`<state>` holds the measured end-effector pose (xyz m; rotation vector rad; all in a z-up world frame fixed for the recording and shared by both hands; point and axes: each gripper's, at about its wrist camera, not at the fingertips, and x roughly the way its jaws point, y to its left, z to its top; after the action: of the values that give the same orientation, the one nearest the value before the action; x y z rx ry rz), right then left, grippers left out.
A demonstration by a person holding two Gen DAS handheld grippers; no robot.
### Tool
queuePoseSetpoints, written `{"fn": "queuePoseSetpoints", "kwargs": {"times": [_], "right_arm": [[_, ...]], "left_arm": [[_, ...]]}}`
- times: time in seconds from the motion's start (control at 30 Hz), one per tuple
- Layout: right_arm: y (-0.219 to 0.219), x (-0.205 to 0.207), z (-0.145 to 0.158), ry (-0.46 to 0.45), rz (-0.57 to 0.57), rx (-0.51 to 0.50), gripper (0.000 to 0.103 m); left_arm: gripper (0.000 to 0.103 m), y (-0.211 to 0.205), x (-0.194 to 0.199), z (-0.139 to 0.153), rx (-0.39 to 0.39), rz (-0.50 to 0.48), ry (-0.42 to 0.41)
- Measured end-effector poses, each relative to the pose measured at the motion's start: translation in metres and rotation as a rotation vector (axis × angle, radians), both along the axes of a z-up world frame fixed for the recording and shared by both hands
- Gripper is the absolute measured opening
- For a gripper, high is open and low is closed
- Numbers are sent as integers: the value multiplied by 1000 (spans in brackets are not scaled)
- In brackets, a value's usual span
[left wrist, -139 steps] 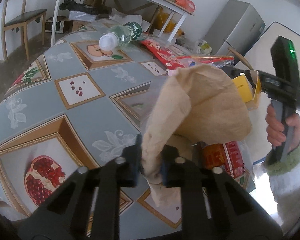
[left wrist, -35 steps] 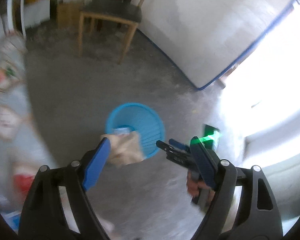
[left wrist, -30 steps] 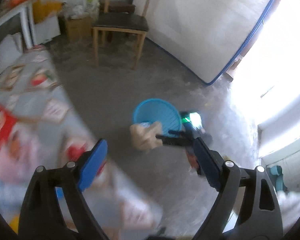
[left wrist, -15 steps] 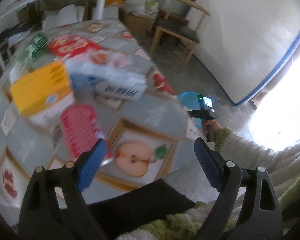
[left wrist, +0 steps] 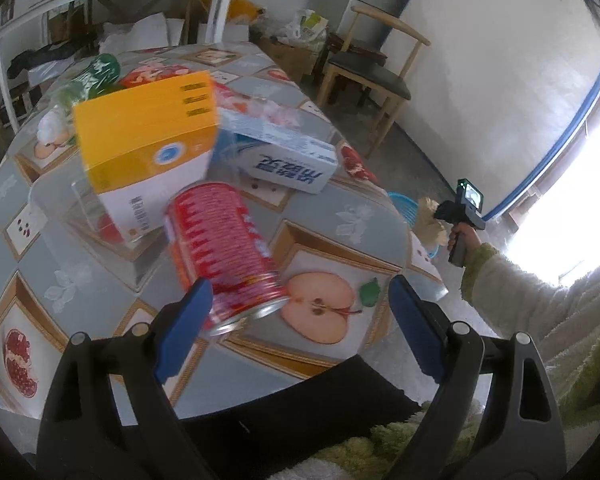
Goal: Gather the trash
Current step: 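Move both grippers back from the wastebasket to the table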
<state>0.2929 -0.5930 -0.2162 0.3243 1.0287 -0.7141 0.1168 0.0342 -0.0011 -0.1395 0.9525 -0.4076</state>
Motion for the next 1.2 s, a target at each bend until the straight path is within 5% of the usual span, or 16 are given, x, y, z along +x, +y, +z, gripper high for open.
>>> {"fn": "queuePoseSetpoints", "kwargs": {"times": [0.3,0.37,0.47,0.6,0.8,0.93,1.2], "right_arm": [[11,36,-73,134,70,282,12],[9,29,-68,101,42,306,36],[8,15,-51,54,23,304,45],[18,-11,-17,11,45,292,46],[84,-48,70,70,179,57,75],[135,-83,132,18,250,-40,96],[270,-122,230,-113,456,-158,97]], "left_arm": [[85,20,2,-7,-27,46,8],[85,22,0,-7,-29,45,-1],[87,23,-3,-8,-38,49,-13],[89,26,-9,-7,-55,61,-43],[90,34,-26,1,-75,103,-97],[90,46,-39,3,-96,158,-94],[94,70,-70,11,-211,267,-72]]}}
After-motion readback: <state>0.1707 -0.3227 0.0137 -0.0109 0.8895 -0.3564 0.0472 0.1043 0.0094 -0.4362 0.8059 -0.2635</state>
